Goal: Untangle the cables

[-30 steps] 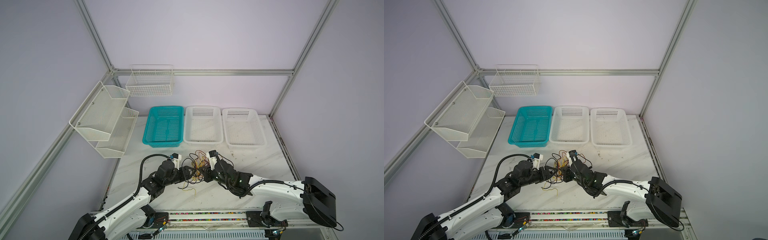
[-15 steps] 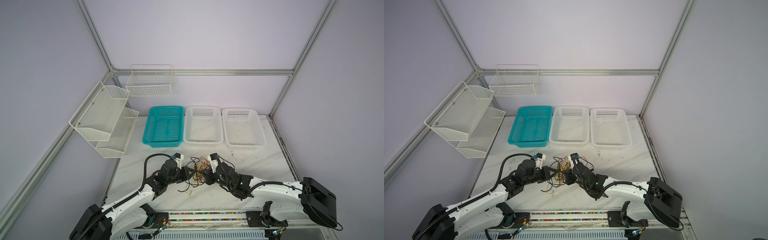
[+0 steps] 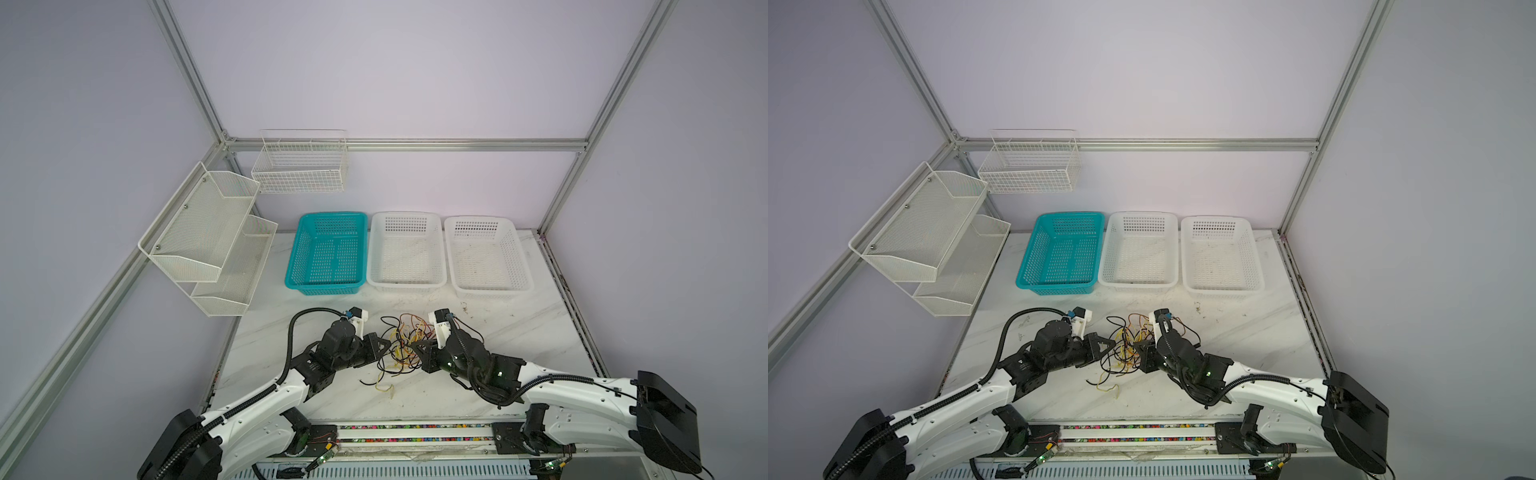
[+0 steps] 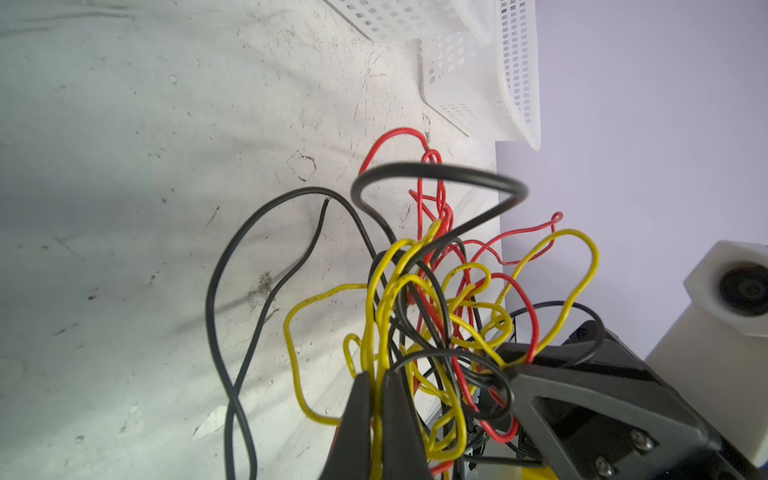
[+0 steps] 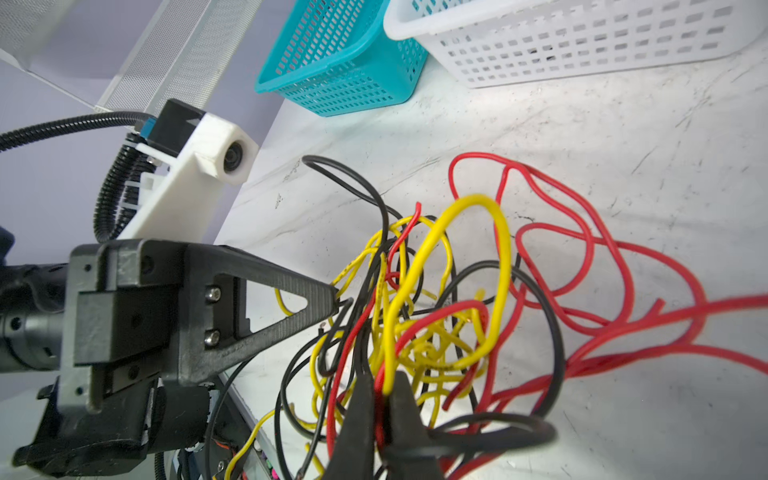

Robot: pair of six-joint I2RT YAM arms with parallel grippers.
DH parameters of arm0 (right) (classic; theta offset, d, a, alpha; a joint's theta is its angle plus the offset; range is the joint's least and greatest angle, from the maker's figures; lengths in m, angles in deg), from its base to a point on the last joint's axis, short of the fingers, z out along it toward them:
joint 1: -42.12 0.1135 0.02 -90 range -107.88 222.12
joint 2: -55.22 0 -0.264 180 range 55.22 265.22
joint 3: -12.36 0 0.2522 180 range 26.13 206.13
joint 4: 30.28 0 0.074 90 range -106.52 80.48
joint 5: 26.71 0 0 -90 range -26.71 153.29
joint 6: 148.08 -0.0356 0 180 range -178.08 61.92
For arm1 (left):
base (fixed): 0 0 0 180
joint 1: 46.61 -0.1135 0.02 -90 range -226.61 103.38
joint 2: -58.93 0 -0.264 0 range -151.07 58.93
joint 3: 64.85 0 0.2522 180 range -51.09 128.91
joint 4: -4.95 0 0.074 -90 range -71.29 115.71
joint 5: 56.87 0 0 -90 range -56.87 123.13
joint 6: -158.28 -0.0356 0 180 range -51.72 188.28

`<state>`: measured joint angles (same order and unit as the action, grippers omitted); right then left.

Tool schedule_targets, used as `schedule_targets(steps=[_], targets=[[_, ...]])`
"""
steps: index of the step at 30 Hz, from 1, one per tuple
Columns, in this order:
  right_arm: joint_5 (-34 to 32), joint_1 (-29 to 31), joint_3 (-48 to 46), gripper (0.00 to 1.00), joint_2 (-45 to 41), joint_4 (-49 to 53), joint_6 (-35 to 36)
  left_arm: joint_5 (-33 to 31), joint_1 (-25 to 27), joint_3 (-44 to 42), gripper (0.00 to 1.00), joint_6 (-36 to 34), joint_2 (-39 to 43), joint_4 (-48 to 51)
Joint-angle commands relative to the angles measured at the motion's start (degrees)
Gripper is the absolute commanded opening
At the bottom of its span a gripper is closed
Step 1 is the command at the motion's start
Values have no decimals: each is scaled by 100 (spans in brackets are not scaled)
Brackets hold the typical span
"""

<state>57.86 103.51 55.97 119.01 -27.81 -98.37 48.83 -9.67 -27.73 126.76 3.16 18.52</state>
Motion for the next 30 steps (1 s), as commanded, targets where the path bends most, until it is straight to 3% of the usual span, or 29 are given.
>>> schedule_targets(steps=[1,14,20,26,30], targets=[[-320,-60,-107,3,-317,251,-247,-1013,-119,-4,0,-168,61,681],[278,-206,-128,42,-321,355,-239,-920,-266,42,0,-162,187,580],[559,-206,195,44,582,-185,-83,-685,-259,-30,0,-153,179,183],[549,-206,600,43,1623,-842,-573,-491,-263,-68,0,-117,206,42],[309,-215,455,42,1724,-1481,-1037,-453,-262,-141,0,-117,246,80]])
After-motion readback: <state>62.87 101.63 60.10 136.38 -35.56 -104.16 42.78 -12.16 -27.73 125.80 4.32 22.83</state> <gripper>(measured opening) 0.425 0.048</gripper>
